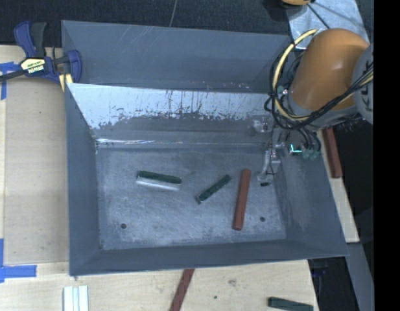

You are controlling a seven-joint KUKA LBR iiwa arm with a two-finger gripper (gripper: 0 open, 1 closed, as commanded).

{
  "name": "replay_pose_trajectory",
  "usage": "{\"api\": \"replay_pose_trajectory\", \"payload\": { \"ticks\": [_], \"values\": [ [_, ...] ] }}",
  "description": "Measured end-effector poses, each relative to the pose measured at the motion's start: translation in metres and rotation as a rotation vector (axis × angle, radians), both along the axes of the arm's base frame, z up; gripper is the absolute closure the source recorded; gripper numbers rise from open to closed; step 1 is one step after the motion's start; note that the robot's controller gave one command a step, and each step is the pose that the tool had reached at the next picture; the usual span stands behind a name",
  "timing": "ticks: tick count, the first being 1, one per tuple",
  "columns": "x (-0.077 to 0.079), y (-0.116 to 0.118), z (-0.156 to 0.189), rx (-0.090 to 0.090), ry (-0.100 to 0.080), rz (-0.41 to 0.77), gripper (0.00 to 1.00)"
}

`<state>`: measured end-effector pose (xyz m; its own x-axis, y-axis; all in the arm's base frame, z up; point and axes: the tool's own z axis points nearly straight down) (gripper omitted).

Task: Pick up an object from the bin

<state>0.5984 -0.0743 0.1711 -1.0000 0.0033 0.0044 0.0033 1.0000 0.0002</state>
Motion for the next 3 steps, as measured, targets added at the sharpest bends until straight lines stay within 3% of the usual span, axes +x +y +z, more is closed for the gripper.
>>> {"api": "replay_pose_trajectory", "payload": {
  "ticks": [1,2,3],
  "values": [
    [0.002,0.0,0.005,-0.001,-0.008,0.001,0.0],
    [-0.007,0.008,-0.029,-0.002,-0.013,0.089,0.0],
    [0.002,0.031,-0.1,0.001,-0.007,0.416,1.0]
  ]
}}
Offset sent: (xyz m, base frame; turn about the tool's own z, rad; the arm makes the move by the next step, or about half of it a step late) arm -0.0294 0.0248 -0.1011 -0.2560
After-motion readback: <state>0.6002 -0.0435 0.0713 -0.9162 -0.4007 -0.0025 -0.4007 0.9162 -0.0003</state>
